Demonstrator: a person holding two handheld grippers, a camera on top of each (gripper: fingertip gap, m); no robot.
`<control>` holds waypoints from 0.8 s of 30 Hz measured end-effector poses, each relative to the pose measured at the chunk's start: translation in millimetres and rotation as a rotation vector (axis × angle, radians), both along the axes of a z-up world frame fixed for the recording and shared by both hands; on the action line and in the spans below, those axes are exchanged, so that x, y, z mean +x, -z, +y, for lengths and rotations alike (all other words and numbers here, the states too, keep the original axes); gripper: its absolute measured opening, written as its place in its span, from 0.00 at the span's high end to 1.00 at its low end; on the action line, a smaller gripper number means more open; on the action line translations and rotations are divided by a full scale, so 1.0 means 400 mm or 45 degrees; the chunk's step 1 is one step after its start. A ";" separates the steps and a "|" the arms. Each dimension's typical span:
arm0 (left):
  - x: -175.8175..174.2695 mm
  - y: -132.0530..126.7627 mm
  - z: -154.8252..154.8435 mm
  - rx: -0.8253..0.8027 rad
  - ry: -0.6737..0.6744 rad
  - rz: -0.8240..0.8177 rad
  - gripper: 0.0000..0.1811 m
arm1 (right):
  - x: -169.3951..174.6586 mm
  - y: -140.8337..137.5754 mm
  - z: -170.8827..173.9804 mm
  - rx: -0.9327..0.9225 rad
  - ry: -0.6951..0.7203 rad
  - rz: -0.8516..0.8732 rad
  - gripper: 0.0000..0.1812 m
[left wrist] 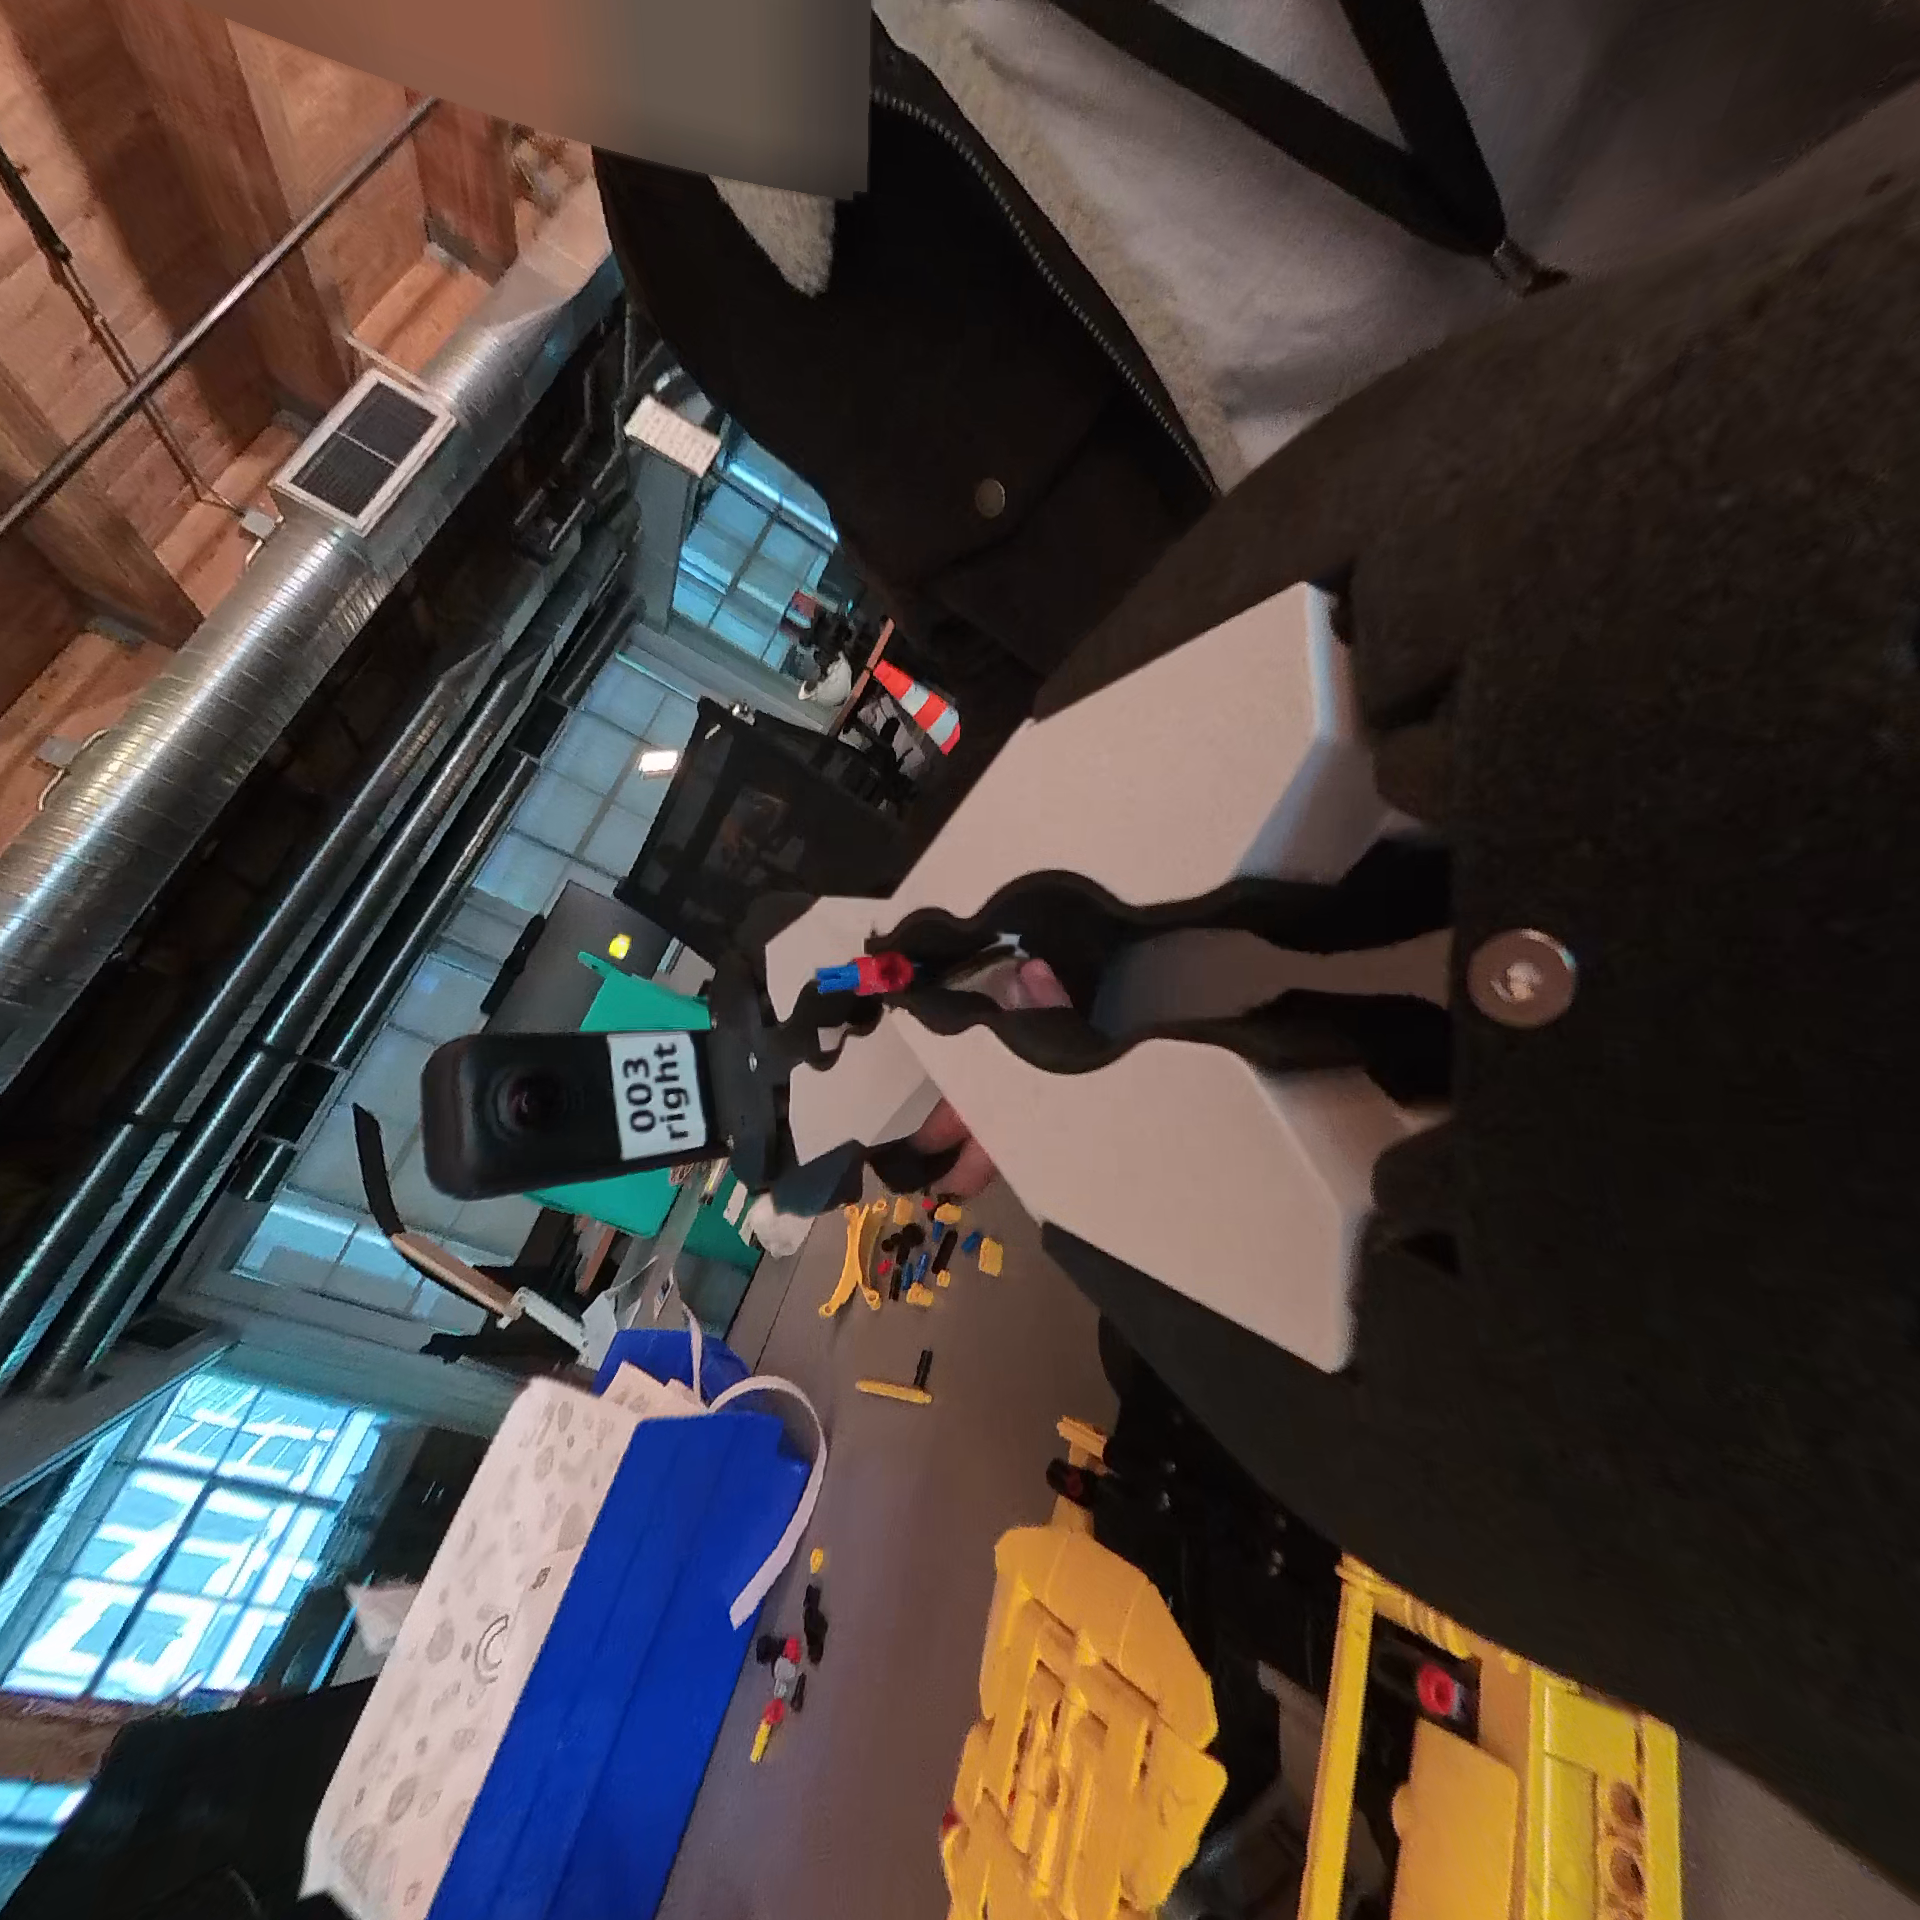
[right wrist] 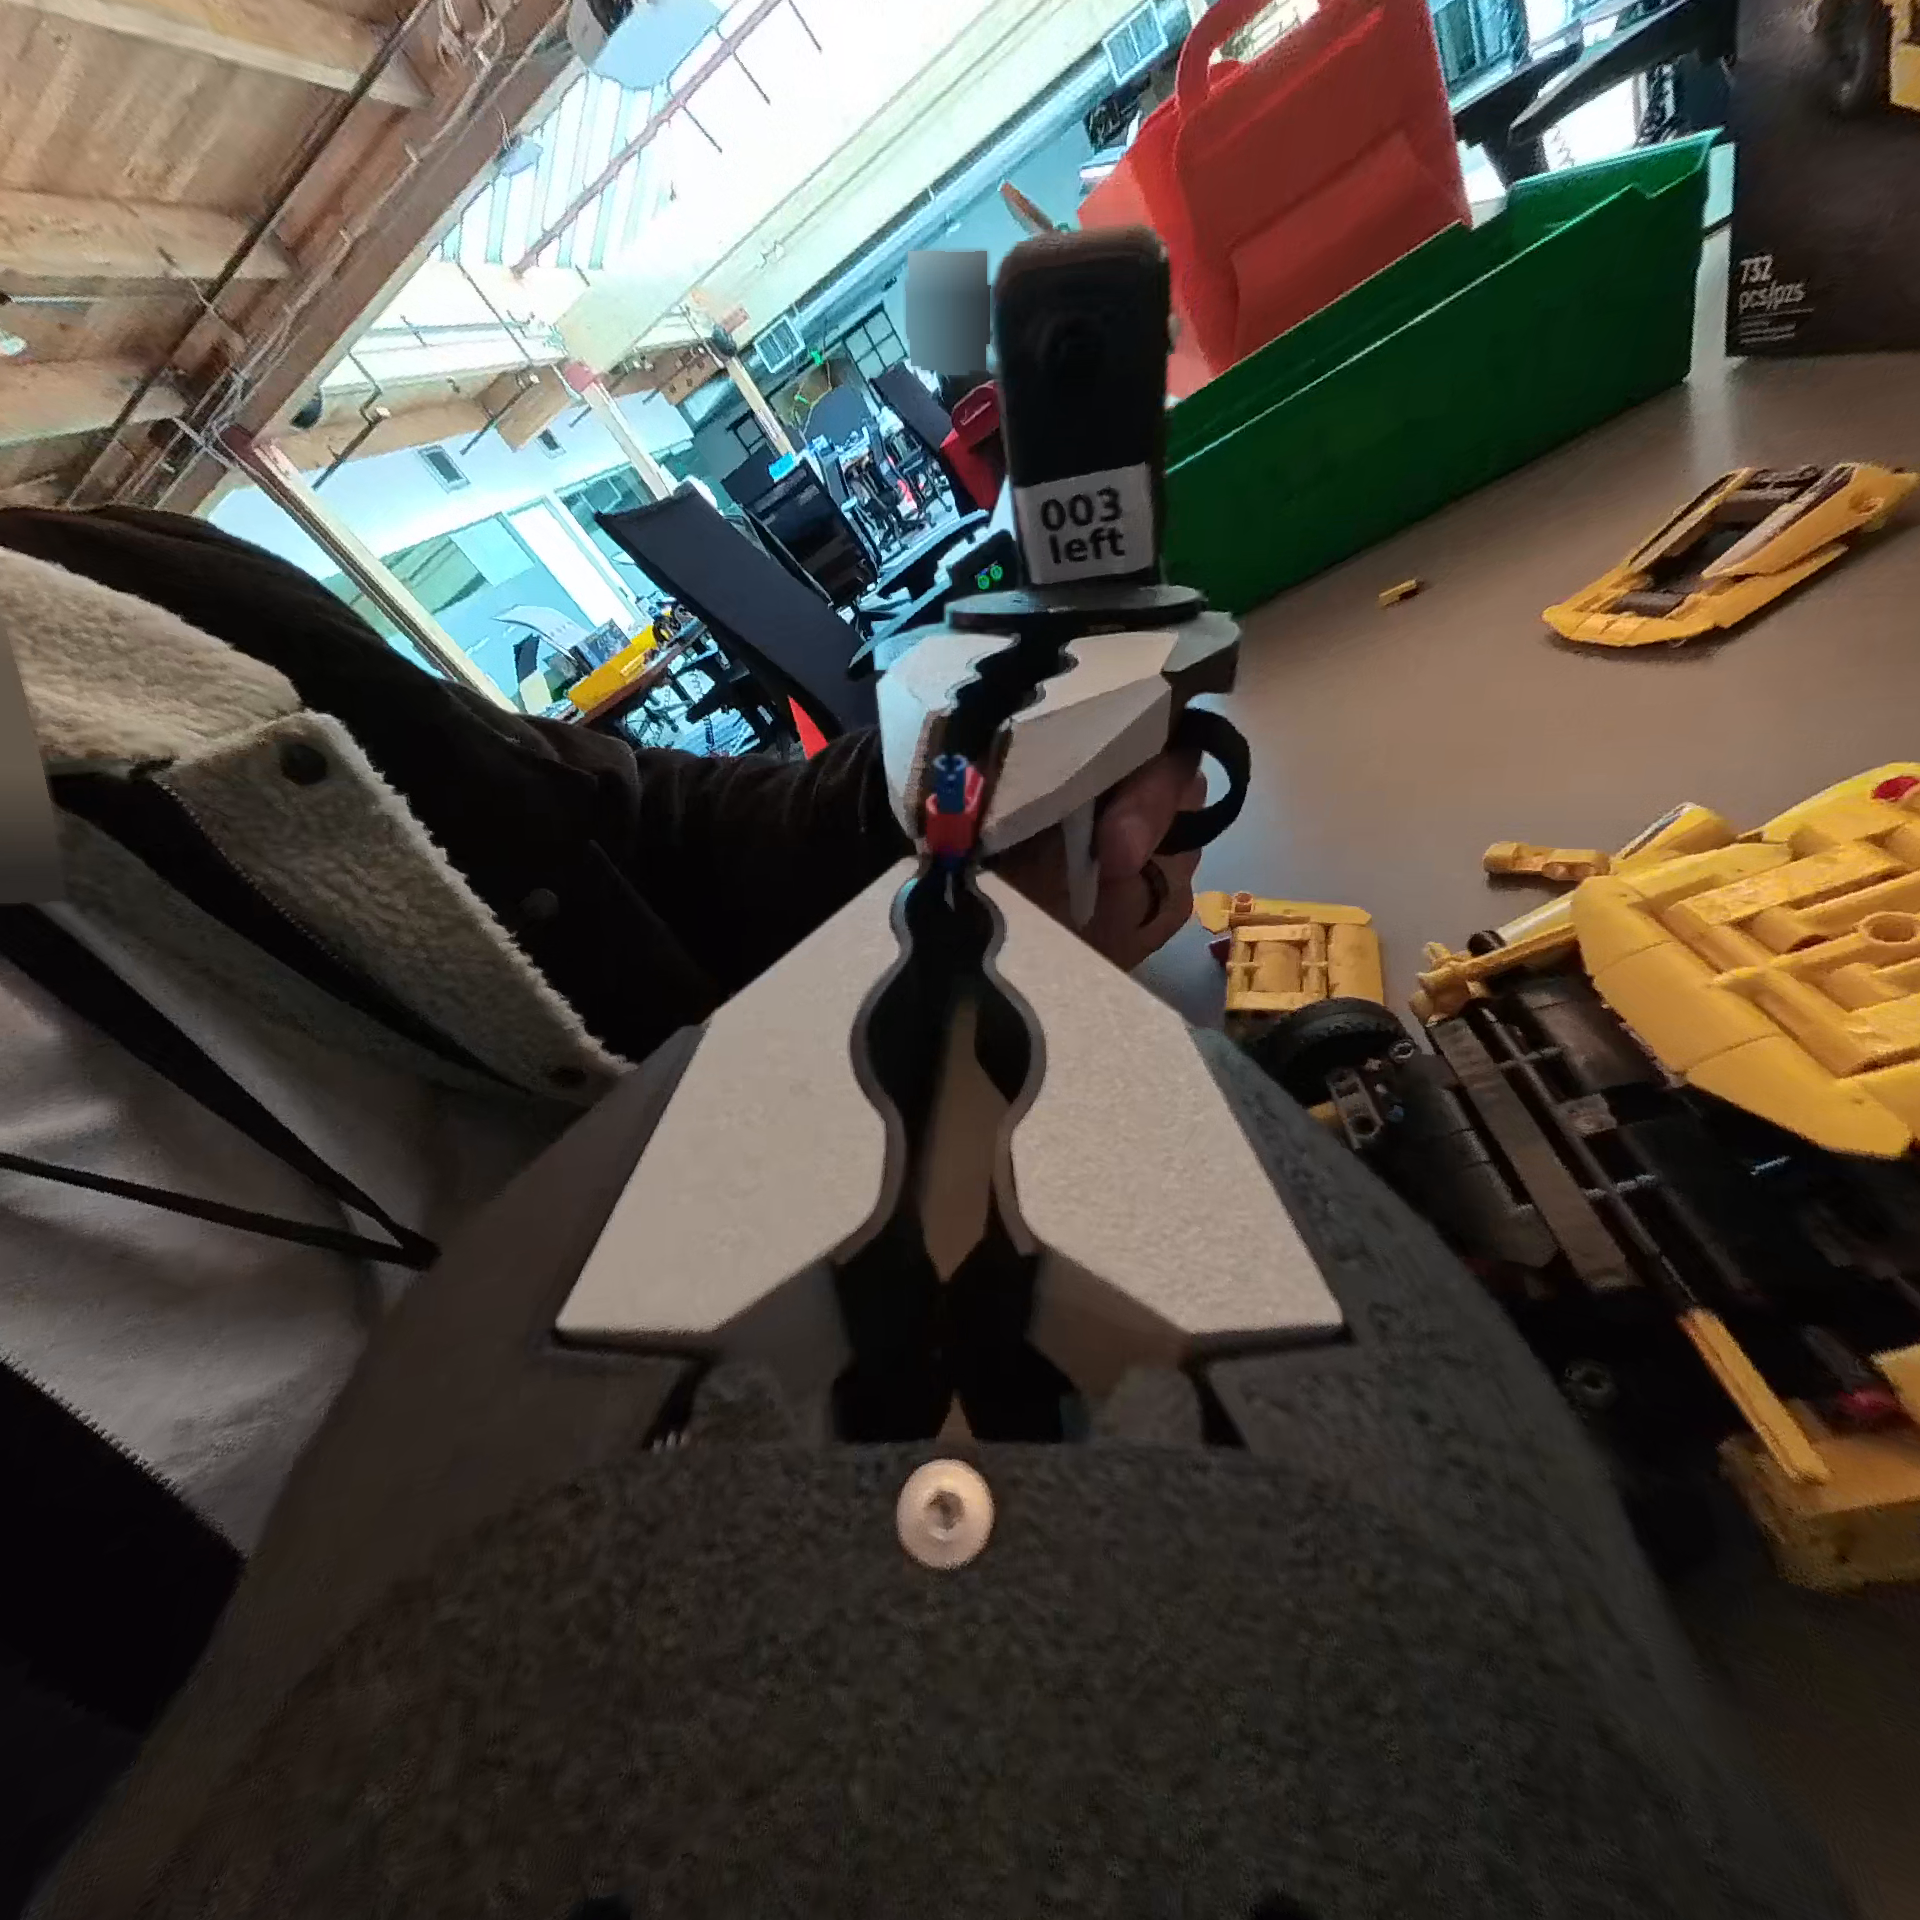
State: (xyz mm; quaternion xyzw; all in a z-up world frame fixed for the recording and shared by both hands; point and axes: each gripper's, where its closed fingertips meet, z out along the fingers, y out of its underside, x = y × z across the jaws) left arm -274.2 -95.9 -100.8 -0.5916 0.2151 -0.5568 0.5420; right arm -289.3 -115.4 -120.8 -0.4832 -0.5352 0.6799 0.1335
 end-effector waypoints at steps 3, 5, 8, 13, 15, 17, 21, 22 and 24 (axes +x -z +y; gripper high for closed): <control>0.000 0.007 0.018 -0.024 -0.073 -0.001 0.98 | -0.001 0.012 0.014 0.007 0.036 -0.029 0.99; 0.000 0.009 0.027 -0.047 -0.093 -0.026 0.97 | -0.001 0.015 0.022 0.024 0.057 -0.040 0.99; -0.027 -0.008 0.051 -0.065 -0.200 -0.122 0.97 | 0.001 0.060 0.003 0.107 0.008 -0.139 1.00; -0.107 -0.042 0.076 -0.080 -0.305 -0.259 0.97 | -0.042 0.121 -0.057 0.220 -0.056 -0.255 1.00; -0.121 -0.031 0.078 -0.126 -0.302 -0.296 0.97 | -0.036 0.113 -0.038 0.216 0.004 -0.232 1.00; -0.128 -0.032 0.081 -0.136 -0.294 -0.318 0.97 | -0.037 0.081 0.013 0.186 0.139 -0.162 1.00; -0.100 -0.017 0.078 -0.192 -0.237 -0.310 0.97 | -0.036 0.006 0.122 0.374 0.470 0.074 0.94; -0.096 -0.014 0.079 -0.212 -0.218 -0.318 0.97 | -0.035 0.008 0.127 0.586 0.524 0.138 0.92; -0.096 -0.005 0.084 -0.253 -0.205 -0.330 0.97 | -0.036 0.009 0.136 0.883 0.661 0.222 0.82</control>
